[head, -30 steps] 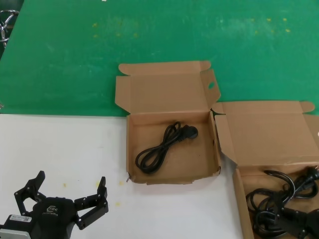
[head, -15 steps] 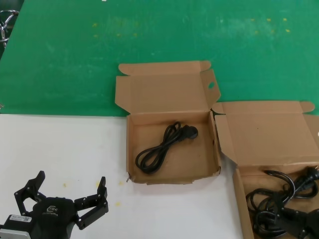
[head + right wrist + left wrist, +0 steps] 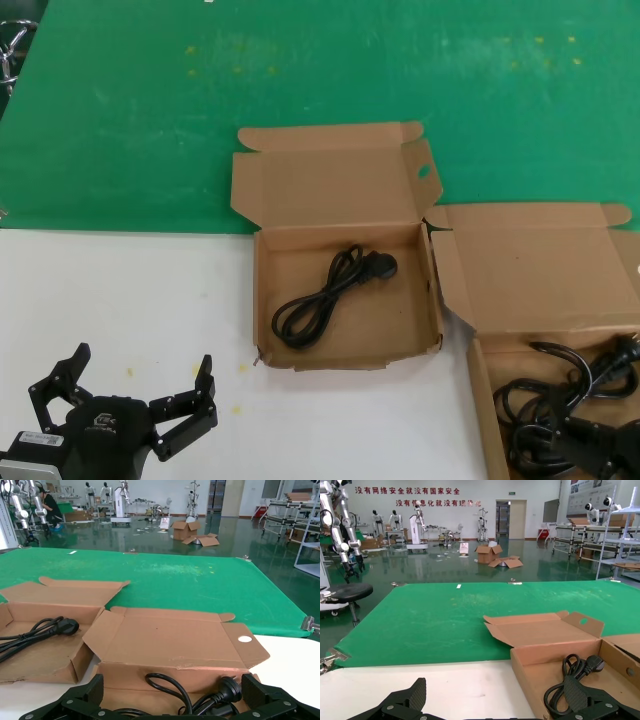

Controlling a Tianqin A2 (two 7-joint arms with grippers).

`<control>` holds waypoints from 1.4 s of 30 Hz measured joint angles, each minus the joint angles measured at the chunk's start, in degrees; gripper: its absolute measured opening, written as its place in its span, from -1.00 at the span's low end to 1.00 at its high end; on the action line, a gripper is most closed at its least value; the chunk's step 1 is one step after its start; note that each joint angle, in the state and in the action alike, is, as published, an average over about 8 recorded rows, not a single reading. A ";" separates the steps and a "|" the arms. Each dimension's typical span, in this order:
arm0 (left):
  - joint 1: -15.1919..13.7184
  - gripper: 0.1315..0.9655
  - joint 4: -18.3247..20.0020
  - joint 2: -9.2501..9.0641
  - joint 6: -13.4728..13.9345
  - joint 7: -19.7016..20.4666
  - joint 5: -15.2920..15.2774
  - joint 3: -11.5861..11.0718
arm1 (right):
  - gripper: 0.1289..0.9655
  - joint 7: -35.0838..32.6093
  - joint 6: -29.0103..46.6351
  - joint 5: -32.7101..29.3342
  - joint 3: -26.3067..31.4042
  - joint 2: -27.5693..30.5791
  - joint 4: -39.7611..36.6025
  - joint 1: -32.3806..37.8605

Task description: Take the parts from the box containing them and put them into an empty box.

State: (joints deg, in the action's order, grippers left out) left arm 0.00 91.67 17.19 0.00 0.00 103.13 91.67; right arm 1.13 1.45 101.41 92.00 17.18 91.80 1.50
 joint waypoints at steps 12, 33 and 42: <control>0.00 1.00 0.00 0.00 0.00 0.00 0.00 0.00 | 1.00 0.00 0.00 0.00 0.00 0.00 0.00 0.00; 0.00 1.00 0.00 0.00 0.00 0.00 0.00 0.00 | 1.00 0.00 0.00 0.00 0.00 0.00 0.00 0.00; 0.00 1.00 0.00 0.00 0.00 0.00 0.00 0.00 | 1.00 0.00 0.00 0.00 0.00 0.00 0.00 0.00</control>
